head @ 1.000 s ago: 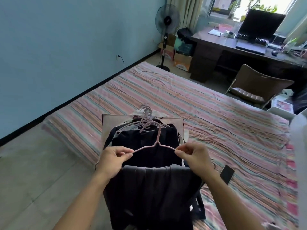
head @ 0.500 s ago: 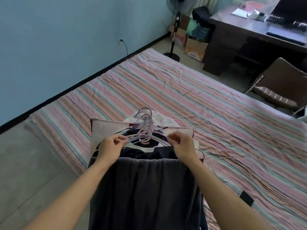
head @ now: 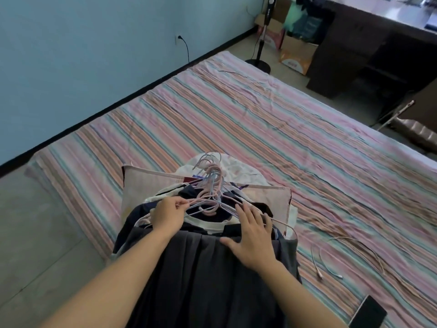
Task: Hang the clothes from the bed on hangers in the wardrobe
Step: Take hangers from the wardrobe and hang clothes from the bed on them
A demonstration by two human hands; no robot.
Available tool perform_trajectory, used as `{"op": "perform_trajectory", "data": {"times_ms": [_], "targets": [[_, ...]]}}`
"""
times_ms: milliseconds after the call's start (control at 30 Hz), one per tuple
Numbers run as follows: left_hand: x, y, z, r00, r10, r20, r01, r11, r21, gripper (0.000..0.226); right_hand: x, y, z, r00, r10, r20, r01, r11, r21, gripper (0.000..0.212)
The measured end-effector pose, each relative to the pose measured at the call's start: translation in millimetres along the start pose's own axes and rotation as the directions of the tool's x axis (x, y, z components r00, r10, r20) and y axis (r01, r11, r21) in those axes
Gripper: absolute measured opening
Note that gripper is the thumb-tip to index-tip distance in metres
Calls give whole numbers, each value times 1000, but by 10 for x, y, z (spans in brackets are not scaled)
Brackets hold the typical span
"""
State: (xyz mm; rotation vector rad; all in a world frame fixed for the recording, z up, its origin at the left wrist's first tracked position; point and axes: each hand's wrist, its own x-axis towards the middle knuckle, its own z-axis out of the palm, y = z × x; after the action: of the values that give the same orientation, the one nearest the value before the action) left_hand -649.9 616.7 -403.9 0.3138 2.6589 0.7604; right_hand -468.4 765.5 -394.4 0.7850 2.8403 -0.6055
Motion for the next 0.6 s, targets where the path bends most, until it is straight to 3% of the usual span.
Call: {"op": "perform_trajectory", "data": {"times_ms": [67, 167, 300, 433, 600], "targets": [[-30, -12, 60, 998, 65, -3, -63, 978, 198, 31, 1, 38, 111, 999, 2, 51, 1, 998, -66, 101], [-231, -84, 89, 971, 202, 128, -235, 904, 358, 77, 39, 73, 186, 998, 3, 56, 0, 998, -58, 106], [-414, -274, 155, 896, 366, 253, -445, 736, 510, 99, 78, 109, 223, 996, 63, 68, -63, 998, -2, 115], [-338, -248, 212, 910, 254, 328, -407, 701, 586, 105, 121, 91, 236, 991, 86, 99, -86, 996, 3, 117], [-356, -29, 86, 914, 116, 390, -329, 774, 541, 115, 156, -26, 107, 976, 114, 185, -103, 992, -69, 116]]}}
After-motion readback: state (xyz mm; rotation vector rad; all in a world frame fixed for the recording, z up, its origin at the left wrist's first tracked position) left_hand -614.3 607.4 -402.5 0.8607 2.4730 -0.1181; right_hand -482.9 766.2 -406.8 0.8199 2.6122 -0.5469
